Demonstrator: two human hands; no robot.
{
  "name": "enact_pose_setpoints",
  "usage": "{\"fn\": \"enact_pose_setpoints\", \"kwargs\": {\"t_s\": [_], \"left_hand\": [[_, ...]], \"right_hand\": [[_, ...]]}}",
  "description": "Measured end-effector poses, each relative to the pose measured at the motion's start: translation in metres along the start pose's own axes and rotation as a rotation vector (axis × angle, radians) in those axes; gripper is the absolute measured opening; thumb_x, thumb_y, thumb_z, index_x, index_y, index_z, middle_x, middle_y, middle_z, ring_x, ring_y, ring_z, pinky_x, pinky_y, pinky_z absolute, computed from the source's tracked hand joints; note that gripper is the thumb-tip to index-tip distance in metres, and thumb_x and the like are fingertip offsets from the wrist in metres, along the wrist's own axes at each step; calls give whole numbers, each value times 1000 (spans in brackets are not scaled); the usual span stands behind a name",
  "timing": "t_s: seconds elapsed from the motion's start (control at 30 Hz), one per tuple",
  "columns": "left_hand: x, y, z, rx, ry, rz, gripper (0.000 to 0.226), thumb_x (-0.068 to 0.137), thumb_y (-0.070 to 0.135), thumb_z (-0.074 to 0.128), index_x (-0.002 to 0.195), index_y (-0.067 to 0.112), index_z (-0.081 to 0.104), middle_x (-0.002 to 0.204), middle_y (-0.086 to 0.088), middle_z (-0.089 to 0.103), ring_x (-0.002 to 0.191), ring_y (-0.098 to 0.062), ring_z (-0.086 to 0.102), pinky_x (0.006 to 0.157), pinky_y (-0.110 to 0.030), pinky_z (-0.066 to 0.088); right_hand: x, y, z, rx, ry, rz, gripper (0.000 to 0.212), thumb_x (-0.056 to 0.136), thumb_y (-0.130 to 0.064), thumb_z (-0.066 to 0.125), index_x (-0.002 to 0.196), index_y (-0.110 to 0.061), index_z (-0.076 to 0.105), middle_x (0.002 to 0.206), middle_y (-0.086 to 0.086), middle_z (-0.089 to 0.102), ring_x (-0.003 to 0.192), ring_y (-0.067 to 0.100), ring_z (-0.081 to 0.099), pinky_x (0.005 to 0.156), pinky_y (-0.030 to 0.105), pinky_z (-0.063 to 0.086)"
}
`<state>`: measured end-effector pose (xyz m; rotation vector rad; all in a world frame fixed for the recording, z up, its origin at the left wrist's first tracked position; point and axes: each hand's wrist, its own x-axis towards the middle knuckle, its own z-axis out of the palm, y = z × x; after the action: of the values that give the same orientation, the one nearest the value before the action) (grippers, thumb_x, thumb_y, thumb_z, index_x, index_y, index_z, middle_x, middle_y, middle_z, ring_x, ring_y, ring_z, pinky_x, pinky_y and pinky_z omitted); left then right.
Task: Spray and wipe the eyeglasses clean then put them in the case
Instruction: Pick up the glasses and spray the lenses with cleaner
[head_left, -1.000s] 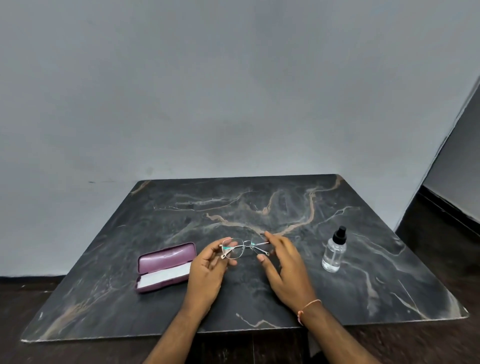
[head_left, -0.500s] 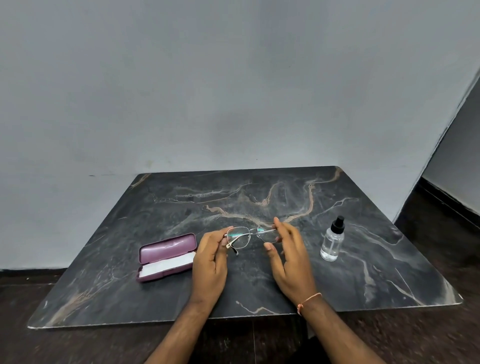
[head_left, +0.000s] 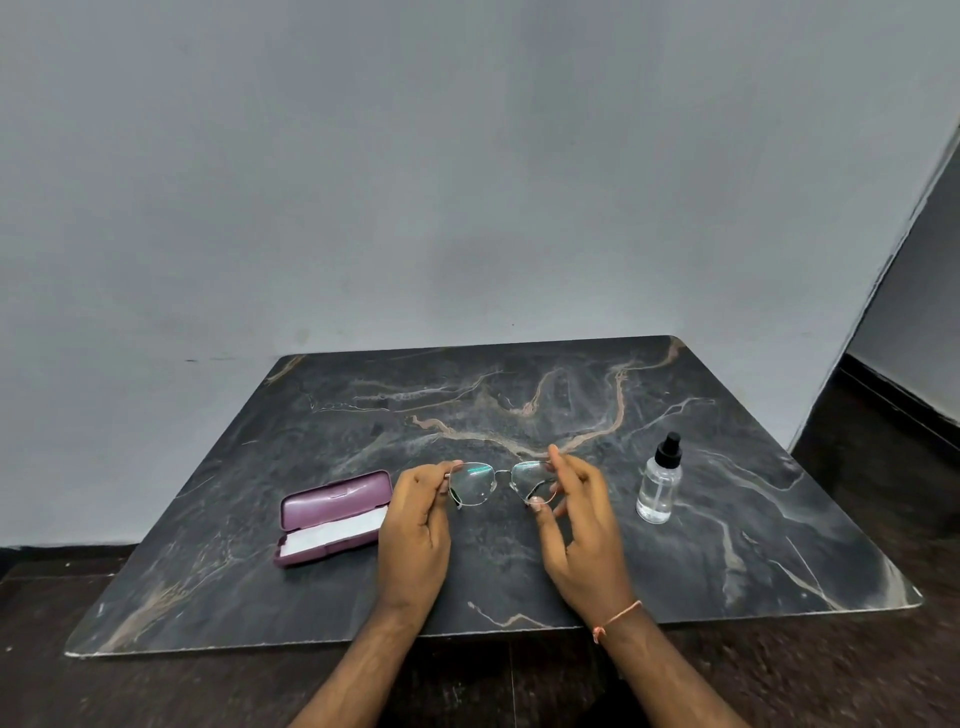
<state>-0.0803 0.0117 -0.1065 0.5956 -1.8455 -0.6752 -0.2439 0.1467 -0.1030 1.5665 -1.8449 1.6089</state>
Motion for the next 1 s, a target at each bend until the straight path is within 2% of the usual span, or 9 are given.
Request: {"fn": "enact_pose_setpoints", "kwargs": {"t_s": [0.17, 0.27, 0.37, 0.6, 0.77, 0.83, 0.9, 1.0], "left_hand": [[-2, 1, 0, 11, -37, 25, 30, 113, 19, 53, 134, 32, 71, 122, 14, 67, 118, -17, 68, 101, -20, 51], [-2, 3, 0, 25, -48, 39, 29, 113, 25, 51, 134, 31, 70, 122, 14, 66, 117, -16, 68, 101, -19, 50], [-3, 5, 0, 41, -58, 43, 28, 114, 28, 50, 134, 33, 69, 122, 16, 65, 116, -15, 67, 99, -15, 48], [-7, 9, -1, 54, -102, 69, 32, 118, 41, 43, 144, 38, 62, 127, 23, 62, 117, -7, 67, 97, -11, 47], [-10, 9, 0, 124, -117, 114, 29, 116, 42, 42, 137, 37, 62, 123, 25, 59, 108, -1, 66, 87, -18, 53], [-12, 9, 2, 177, -90, 113, 25, 114, 38, 44, 130, 34, 63, 117, 25, 58, 101, -3, 65, 80, -27, 57], [-12, 8, 3, 208, -54, 102, 23, 113, 34, 44, 123, 31, 64, 114, 22, 58, 93, -8, 65, 72, -33, 59], [-11, 10, 3, 215, -18, 70, 21, 113, 34, 44, 115, 30, 63, 109, 22, 56, 86, -9, 62, 66, -32, 55]], "right_hand": [[3, -1, 0, 15, 92, 48, 64, 101, 5, 61, 161, -11, 45, 120, -6, 55, 102, 12, 62, 94, 22, 54], [3, 1, 0, 4, 109, 65, 65, 99, 13, 62, 159, -9, 49, 116, -12, 55, 99, 18, 64, 92, 30, 56], [3, 5, 0, -7, 138, 91, 64, 99, 12, 64, 157, -12, 53, 113, -15, 56, 102, 17, 62, 93, 32, 56], [4, 9, 1, -120, 211, 61, 48, 98, 5, 60, 139, -19, 68, 119, -9, 67, 107, 16, 61, 102, 15, 41], [1, 11, 2, -204, 206, 93, 53, 93, 10, 62, 136, -21, 68, 124, -10, 68, 110, 13, 58, 104, 11, 38], [-1, 11, 1, -236, 180, 97, 57, 92, 11, 64, 138, -23, 67, 126, -11, 66, 111, 12, 56, 103, 14, 41], [-1, 10, 2, -253, 154, 91, 55, 95, 7, 64, 140, -24, 64, 128, -10, 65, 110, 14, 56, 100, 24, 48], [-1, 7, 1, -273, 112, 97, 52, 97, -1, 68, 145, -22, 61, 134, -5, 64, 116, 18, 57, 101, 38, 53]]}}
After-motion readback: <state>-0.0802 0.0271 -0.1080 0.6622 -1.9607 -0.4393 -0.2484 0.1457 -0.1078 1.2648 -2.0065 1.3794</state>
